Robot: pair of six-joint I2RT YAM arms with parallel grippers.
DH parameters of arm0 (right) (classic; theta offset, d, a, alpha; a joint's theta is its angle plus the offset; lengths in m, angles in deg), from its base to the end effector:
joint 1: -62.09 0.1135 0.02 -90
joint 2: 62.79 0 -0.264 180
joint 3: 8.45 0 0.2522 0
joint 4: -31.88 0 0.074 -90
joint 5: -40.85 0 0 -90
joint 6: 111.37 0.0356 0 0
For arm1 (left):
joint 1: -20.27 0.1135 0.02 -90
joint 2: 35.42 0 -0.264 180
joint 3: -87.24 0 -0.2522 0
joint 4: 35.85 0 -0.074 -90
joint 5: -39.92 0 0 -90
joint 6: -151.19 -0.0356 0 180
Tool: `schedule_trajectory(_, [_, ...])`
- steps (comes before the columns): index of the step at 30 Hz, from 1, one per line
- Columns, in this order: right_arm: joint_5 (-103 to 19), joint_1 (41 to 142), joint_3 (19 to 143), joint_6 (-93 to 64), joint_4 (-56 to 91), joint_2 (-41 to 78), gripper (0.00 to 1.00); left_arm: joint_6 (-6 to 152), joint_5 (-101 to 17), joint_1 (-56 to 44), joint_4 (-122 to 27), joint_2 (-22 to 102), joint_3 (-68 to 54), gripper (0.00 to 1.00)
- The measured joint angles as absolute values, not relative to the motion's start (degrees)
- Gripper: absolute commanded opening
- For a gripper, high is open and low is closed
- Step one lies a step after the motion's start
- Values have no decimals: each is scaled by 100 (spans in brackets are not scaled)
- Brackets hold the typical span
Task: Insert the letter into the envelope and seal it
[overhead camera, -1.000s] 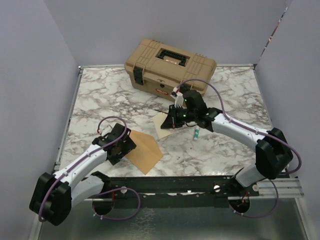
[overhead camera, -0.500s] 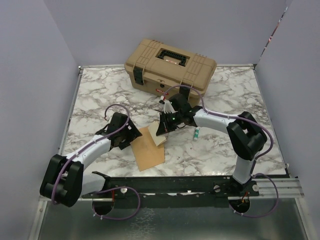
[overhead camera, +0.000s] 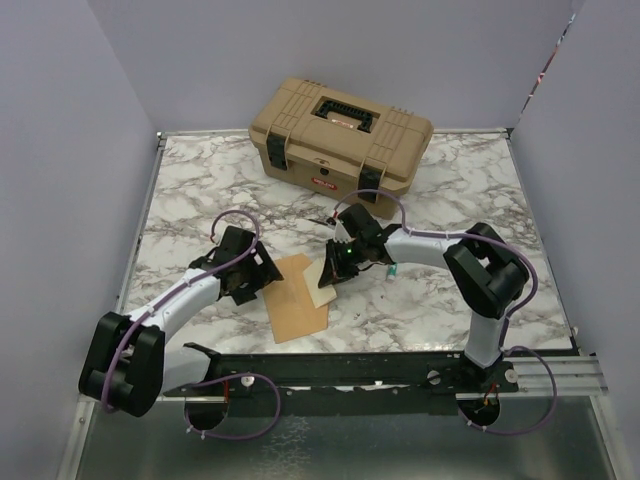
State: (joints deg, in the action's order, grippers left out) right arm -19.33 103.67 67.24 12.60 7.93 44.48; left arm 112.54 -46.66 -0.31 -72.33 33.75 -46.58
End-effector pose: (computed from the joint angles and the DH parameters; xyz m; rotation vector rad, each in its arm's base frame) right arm 0.2670 0.2605 0.1471 -0.4117 2.7462 1.1083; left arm 0.1995 -0.0772 0.1674 -0.6954 2.6102 -0.4982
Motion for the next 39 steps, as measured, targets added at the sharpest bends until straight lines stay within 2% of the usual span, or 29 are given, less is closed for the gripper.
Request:
schedule_trajectory(5, [-2012,10513,6641,1614,987,4485,1,11210,-4472,-29,-7504,3329,-4660,73])
schedule_trajectory(9, [-2217,10645,6681,1837,1057,4607,1,11153,-4183,-26,-7556,3368,-4695,68])
schedule_trajectory(23, [-3026,11064,7312,1896,882,4955,1,11092,-3879,2,-7495,3510,-4697,64])
schedule_trajectory(33, [-2792,11145,7572,1492,779,5136,1,10992,-3879,2,-7497,3545,-4680,64])
schedule_trajectory(34, [-2772,11150,7605,1451,755,5151,8,10976,-3882,2,-7499,3552,-4678,63])
schedule_trajectory(37, [-2781,11160,7773,1359,484,5178,42,10957,-3888,0,-7499,3556,-4675,61])
schedule_trajectory(39, [-2899,11169,7885,1330,296,5162,56,10944,-3943,2,-7493,3550,-4675,60])
